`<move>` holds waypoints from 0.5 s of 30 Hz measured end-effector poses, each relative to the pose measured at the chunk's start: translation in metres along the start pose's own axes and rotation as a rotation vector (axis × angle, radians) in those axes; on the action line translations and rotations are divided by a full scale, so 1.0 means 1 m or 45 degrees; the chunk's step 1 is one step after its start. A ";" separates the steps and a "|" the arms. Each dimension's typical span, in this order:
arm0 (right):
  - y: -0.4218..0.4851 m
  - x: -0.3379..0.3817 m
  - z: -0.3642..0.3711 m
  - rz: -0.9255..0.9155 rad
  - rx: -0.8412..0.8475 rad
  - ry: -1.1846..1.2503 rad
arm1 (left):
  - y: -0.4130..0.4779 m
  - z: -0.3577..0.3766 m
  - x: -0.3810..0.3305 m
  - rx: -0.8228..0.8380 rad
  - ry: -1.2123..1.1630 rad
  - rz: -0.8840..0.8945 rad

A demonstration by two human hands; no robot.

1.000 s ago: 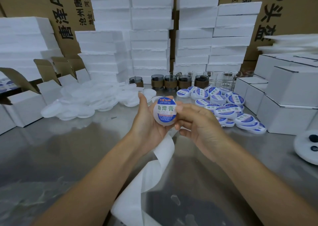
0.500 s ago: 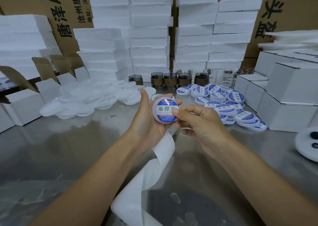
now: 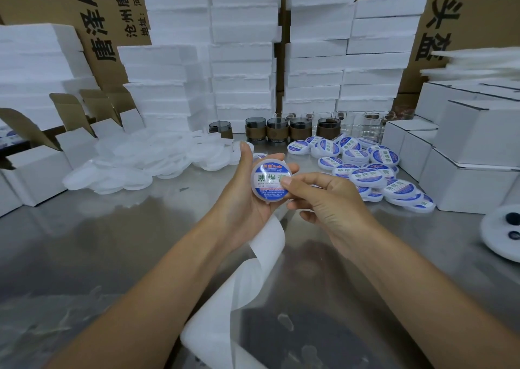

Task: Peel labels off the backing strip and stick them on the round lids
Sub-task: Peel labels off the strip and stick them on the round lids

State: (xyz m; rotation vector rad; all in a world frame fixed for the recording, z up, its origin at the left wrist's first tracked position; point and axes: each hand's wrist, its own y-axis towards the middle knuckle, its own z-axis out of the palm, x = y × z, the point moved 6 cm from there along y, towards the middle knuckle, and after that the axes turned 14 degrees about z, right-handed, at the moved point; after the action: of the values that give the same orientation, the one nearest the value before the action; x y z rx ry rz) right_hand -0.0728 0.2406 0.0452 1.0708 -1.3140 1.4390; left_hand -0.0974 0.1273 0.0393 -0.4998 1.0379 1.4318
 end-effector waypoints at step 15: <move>0.002 -0.004 0.000 0.044 0.039 0.045 | -0.003 0.003 -0.005 0.079 0.040 0.144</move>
State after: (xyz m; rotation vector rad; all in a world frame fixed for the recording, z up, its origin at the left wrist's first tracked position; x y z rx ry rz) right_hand -0.0739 0.2405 0.0411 1.0426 -1.2945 1.5015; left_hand -0.0928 0.1269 0.0438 -0.4252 1.1473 1.4903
